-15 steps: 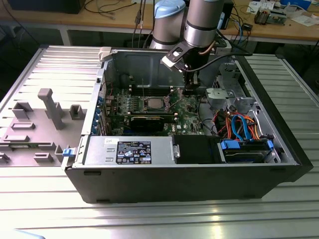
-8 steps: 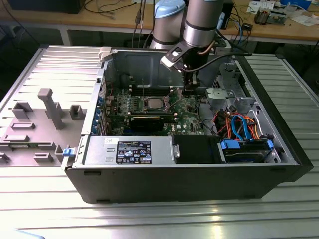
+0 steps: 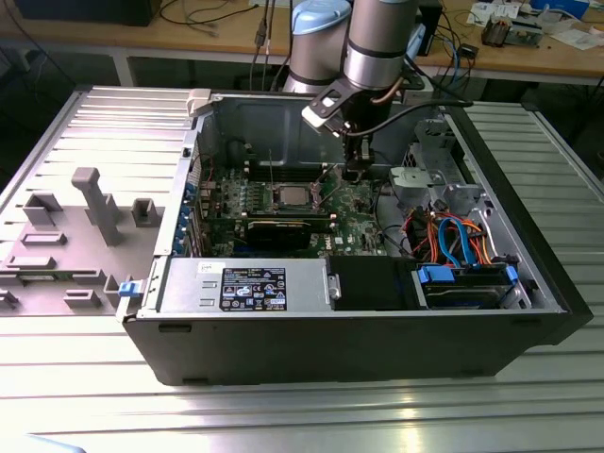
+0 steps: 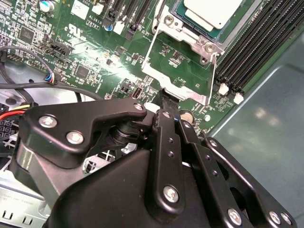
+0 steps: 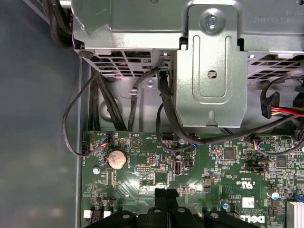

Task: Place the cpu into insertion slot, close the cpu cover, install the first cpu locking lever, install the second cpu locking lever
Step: 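Close the cpu cover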

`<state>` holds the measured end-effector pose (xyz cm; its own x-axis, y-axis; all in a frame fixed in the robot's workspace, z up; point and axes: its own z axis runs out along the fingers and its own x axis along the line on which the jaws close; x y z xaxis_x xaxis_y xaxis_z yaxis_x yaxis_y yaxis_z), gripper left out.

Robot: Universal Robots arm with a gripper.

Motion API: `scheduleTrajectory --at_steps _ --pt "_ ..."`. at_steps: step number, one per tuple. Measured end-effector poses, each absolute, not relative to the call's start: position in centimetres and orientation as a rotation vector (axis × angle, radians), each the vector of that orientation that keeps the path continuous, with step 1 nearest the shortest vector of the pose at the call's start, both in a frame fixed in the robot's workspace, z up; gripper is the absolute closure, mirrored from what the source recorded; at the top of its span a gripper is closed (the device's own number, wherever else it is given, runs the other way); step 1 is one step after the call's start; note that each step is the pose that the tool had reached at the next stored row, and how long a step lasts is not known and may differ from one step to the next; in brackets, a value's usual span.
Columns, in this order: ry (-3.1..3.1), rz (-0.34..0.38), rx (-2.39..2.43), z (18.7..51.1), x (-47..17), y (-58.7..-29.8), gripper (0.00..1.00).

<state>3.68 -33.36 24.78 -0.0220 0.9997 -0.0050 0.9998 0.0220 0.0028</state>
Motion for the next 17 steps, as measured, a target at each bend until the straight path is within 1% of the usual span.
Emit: scheduleTrajectory --at_steps 17 --pt "2.242 -0.004 2.194 24.76 3.03 -33.36 0.89"
